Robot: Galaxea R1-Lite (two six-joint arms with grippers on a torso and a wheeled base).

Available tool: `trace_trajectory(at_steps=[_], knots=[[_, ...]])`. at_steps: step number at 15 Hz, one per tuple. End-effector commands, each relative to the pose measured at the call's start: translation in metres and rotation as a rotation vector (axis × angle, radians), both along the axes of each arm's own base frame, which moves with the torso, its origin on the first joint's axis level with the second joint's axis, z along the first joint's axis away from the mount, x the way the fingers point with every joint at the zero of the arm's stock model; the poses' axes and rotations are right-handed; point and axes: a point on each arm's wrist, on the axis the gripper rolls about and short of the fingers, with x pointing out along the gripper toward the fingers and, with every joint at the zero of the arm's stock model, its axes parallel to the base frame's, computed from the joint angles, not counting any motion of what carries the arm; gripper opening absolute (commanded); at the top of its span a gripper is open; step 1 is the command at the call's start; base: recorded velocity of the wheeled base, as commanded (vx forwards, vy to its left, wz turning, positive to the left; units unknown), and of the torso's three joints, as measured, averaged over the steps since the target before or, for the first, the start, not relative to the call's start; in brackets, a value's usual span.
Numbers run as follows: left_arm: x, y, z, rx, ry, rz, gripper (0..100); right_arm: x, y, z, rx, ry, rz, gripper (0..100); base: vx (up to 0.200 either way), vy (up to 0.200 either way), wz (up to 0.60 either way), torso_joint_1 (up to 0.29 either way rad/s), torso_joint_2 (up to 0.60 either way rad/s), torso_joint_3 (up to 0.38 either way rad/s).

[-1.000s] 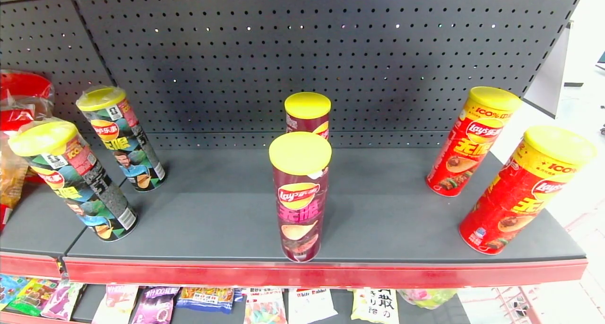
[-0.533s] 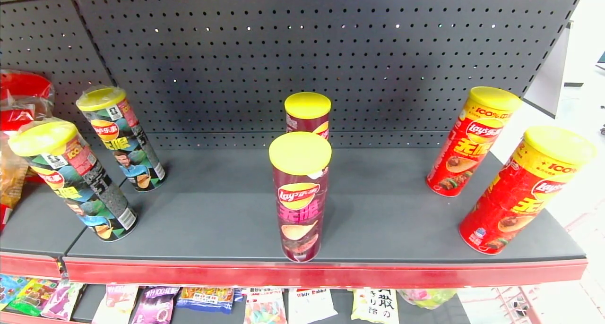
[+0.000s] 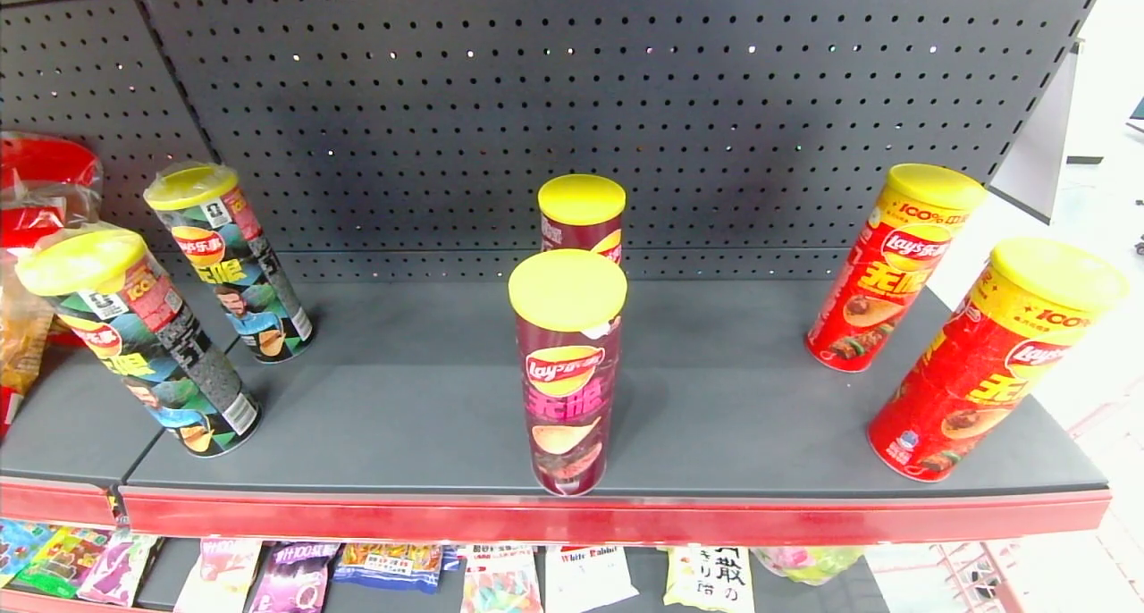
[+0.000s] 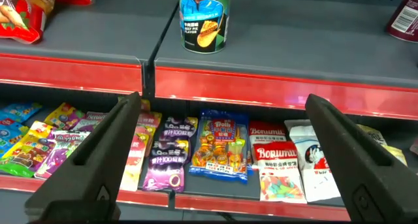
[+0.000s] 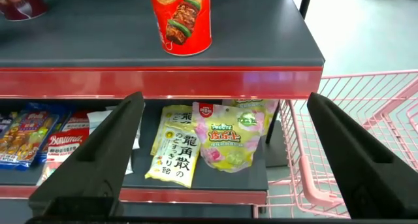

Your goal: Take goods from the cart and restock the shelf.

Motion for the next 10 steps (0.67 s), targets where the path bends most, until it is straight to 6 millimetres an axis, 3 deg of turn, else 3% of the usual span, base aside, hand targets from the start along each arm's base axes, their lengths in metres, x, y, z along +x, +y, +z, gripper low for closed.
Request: trace_trajectory(at_steps=[1,10], knots=[[0.0001,0.0000,0.0001,0.000,0.001,0.001,100,-0.0002,0.0000,0.0000,0.001,-0.003,0.000,100,0.000,0.000,0.00,0.000,0.00,0.000],[0.0001,0.0000,0.0001,0.000,0.001,0.001,100,-0.0002,-0.0001,0.0000,-0.007,-0.003,-0.003,100,0.000,0.000,0.00,0.000,0.00,0.000]])
